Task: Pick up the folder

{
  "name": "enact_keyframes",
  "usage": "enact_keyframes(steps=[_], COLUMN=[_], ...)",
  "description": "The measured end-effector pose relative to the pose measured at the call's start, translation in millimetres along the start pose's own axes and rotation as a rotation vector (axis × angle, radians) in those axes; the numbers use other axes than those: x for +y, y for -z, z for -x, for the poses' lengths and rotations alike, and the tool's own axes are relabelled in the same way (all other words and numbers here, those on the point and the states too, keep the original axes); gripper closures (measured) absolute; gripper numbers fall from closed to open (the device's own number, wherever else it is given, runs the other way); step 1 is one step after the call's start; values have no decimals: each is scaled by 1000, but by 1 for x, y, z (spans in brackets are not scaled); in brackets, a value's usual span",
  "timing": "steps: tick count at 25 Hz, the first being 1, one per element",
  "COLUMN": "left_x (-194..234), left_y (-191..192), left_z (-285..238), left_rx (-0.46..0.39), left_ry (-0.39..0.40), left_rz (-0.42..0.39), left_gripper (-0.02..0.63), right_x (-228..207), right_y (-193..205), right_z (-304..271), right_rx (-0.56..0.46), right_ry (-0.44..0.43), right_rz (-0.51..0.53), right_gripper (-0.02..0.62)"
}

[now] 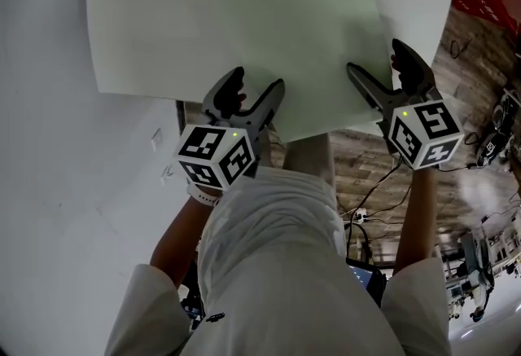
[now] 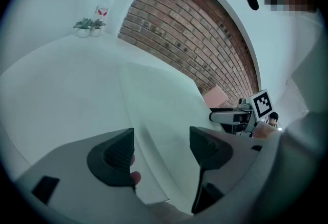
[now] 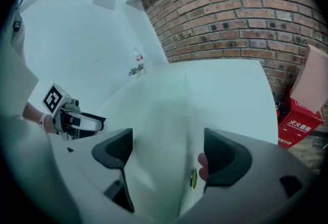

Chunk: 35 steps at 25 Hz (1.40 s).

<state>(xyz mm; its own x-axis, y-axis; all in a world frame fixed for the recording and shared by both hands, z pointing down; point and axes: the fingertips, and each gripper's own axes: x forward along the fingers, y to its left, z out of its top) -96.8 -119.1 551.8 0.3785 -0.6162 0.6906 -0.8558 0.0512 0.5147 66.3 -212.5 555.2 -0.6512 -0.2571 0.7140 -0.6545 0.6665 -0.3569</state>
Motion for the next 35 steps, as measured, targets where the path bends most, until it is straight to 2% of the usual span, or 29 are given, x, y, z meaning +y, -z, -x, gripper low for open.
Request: enact_keyframes(steps=[10,15,19,22,28,35], left_x=[7,6,6,6,8,5], left_y=[16,21,20,21,14,13], left_z=[-13,-19,-22,-22,-20,-11], left_rx=[59,90,80,55,32,10], left_ry=[34,63,55,64,71,76], left_rz=[116,173,175,184,145,125], left_gripper=[279,273,273,273,273,275], right_x=[1,0,3,4,6,17], right_y=[13,22,24,24,26,18], right_z=[-17,-23,-29,-27,-23,-12], right_rx=[120,152,198,196,151,101], right_ry=[-57,-119,-185,-176,-157,-133], right_rz=[-17,-108,-124,-134,-172,-132], right_gripper=[147,140,149,149,156,161])
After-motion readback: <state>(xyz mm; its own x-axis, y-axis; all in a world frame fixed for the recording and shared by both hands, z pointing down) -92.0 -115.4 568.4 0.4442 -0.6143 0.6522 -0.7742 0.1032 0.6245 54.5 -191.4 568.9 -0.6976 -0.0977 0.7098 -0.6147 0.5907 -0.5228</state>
